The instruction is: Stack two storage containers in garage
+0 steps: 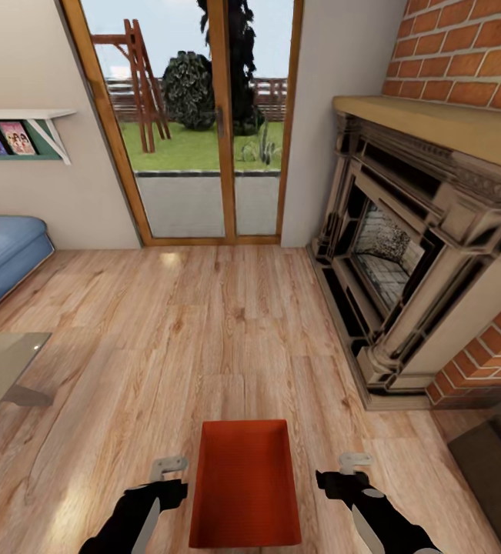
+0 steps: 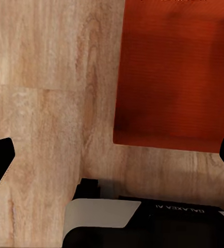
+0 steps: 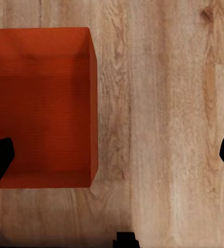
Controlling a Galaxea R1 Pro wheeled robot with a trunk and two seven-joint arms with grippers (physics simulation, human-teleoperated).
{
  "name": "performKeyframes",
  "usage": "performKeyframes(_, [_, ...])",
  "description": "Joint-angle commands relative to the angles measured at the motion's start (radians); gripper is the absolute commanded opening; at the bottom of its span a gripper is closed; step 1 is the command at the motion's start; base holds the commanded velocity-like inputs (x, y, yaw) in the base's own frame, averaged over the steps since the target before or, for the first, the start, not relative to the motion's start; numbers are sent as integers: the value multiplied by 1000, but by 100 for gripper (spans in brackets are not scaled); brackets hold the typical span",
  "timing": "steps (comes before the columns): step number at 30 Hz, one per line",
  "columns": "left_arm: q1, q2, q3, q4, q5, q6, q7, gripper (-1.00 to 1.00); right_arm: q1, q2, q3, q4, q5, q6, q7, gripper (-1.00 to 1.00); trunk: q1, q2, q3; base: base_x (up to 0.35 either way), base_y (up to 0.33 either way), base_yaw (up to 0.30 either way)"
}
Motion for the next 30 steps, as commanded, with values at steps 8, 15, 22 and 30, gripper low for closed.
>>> performKeyframes(8, [-2,-21,3,-1,-6,2,42,100,0,2,80,-2,5,4,-1,100,31,-57,-26,0,0,0])
performKeyframes(15, [-3,-48,3,-2,0,7,153,100,0,2,87,-2,6,4,-1,100,58,-106,-48,0,0,0])
performKeyframes(22, [-3,-52,3,-1,3,10,138,100,0,2,88,-2,6,4,-1,100,85,-155,-70,0,0,0])
performKeyframes(30, [-3,-53,3,0,2,9,136,100,0,2,86,-2,0,4,-1,100,115,-211,-95,0,0,0])
